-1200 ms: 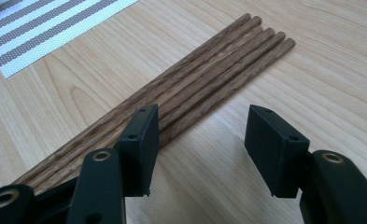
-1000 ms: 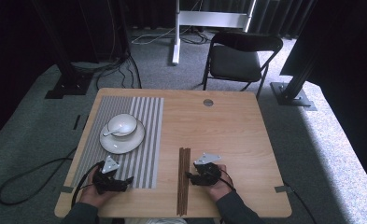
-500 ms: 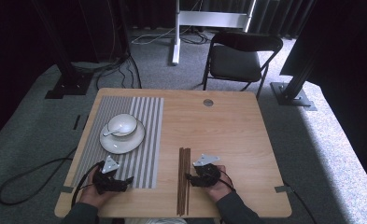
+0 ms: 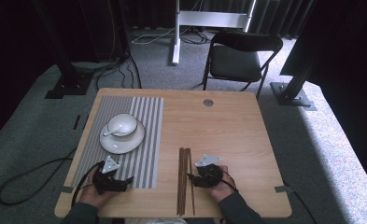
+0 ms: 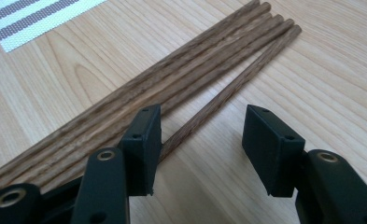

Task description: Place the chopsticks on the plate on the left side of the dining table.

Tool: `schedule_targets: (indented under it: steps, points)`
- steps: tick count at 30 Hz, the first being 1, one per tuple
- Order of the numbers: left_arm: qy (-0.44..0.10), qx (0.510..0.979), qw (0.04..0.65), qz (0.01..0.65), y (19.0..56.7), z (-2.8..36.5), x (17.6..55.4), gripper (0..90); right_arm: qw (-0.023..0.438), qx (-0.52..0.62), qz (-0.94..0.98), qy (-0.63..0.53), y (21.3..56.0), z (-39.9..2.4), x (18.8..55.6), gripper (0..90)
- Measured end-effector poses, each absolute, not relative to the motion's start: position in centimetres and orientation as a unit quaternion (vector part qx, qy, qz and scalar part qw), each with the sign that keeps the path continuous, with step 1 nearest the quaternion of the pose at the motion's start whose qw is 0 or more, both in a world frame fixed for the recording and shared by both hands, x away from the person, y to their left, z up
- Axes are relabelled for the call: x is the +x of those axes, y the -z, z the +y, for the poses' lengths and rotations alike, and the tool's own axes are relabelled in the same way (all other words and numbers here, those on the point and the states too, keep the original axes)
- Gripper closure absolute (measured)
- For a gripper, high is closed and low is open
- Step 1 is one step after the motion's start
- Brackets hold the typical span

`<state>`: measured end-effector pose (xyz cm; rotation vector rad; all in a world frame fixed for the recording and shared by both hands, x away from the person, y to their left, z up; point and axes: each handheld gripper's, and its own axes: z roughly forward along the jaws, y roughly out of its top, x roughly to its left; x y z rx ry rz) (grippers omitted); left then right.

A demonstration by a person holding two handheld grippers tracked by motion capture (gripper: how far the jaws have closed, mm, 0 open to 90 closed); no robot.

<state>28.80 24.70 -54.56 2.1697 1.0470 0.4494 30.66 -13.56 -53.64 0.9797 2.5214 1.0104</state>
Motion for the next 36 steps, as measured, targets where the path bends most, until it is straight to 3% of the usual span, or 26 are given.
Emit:
schedule_targets:
  steps: [19,20,26,29,36]
  points:
    - [-0.173,0.833,0.339,0.402,54.6,24.7,28.8,10.2,0.125,0.331,0.877,-0.324,53.5,-14.3,30.1,48.2]
    - [-0.173,0.833,0.339,0.402,54.6,24.7,28.8,10.3,0.13,0.338,0.875,-0.32,53.4,-14.8,30.3,52.6]
    - [-0.173,0.833,0.339,0.402,54.6,24.7,28.8,10.2,0.131,0.348,0.872,-0.318,53.3,-15.2,30.6,56.8]
    - [-0.173,0.833,0.339,0.402,54.6,24.7,28.8,10.2,0.134,0.365,0.866,-0.315,53.3,-15.6,30.9,64.3]
    - [-0.172,0.833,0.339,0.402,54.6,24.7,28.8,10.2,0.139,0.379,0.86,-0.313,53.2,-15.6,31.7,65.7]
